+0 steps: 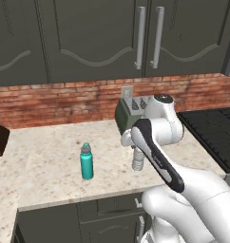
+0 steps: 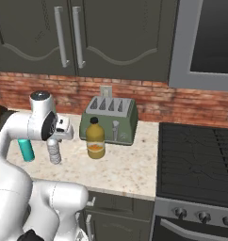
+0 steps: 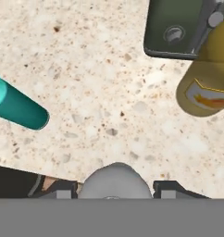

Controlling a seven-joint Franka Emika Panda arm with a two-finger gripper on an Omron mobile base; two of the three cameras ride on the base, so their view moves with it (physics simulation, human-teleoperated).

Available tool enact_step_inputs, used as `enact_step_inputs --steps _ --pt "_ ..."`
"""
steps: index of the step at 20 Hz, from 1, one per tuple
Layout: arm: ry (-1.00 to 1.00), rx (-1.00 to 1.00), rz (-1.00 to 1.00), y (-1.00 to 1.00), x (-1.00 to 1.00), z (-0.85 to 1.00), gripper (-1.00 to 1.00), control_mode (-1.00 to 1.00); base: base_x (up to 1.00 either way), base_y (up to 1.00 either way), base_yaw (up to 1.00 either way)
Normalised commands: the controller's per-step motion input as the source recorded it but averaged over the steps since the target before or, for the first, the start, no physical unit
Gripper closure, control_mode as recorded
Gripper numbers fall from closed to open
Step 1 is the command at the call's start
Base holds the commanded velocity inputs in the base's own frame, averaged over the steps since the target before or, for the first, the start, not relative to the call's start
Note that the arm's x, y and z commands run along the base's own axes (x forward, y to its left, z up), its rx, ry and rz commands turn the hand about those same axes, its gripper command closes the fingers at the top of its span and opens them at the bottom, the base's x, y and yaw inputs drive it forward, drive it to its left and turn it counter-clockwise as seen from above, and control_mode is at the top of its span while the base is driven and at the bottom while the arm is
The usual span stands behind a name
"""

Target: Move the drinks to the dining counter.

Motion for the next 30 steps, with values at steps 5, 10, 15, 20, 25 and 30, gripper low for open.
enact_step_inputs --steps 5,10,15,20,25,30 --pt "0.0 0.0 -0.06 -0.01 -0.46 0.78 1.0 -1.0 0.0 0.0 0.0" --pt "0.0 0.0 -0.12 -0.04 -0.52 0.97 1.0 -1.0 0.0 0.0 0.0" --pt "0.07 0.0 -0.12 -0.22 -0.43 0.93 1.0 -1.0 0.0 0.0 0.0" --pt "0.17 0.0 -0.06 -0.18 -0.4 0.44 1.0 -1.0 0.0 0.0 0.0" --pt "0.01 0.0 -0.01 -0.03 -0.13 0.24 1.0 -1.0 0.0 0.0 0.0" --pt "-0.14 -0.02 0.0 0.0 -0.06 0.16 1.0 -1.0 0.0 0.0 0.0"
